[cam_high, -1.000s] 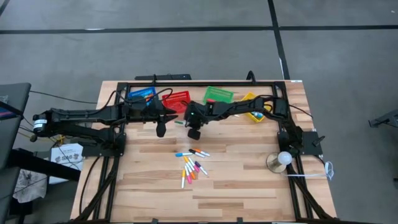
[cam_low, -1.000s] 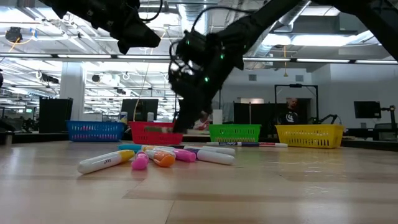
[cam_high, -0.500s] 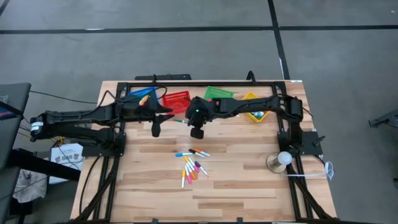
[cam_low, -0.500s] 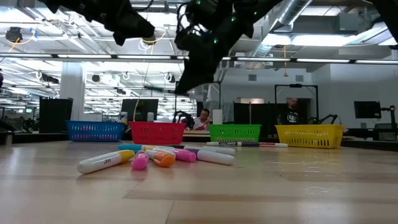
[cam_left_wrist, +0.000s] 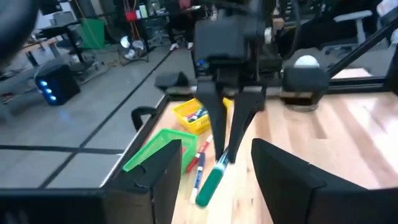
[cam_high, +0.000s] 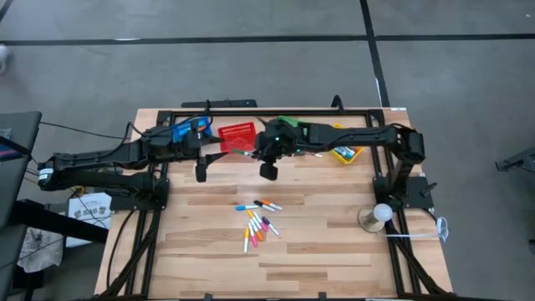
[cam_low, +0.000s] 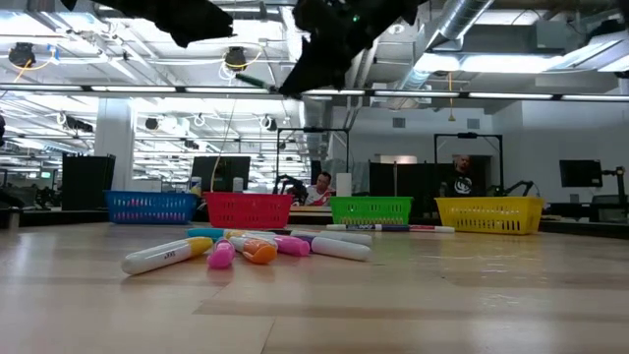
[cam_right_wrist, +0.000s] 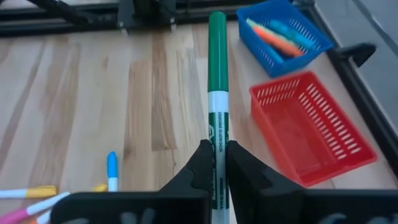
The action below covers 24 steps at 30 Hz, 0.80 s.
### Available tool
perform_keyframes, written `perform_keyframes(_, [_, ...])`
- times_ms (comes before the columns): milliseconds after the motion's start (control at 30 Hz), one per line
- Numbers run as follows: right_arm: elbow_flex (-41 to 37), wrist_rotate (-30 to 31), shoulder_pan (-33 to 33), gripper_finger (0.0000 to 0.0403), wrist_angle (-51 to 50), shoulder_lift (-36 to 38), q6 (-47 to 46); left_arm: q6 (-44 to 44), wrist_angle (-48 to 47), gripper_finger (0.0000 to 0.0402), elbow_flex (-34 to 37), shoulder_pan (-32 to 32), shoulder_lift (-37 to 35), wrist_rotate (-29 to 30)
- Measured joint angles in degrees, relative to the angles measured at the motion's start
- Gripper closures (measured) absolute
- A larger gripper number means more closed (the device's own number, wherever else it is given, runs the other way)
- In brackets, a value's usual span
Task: Pick & Place Markers
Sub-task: Put the small green marker pen into the red bin
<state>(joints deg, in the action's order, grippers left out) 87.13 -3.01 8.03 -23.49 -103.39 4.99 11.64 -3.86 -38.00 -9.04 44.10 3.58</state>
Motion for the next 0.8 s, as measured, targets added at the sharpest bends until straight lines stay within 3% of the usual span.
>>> perform_keyframes(200, [0.0,0.02,-0.13,0.0385,0.13,1.84,-1.06,0.27,0.06,0.0204,0.0,-0.01,0.31,3.8])
perform_keyframes(800, [0.05,0.31,-1.66,0.0388,3.42,5.48,-2.03,-5.59,3.54,0.0203,-0.07,0.0,0.28,3.45])
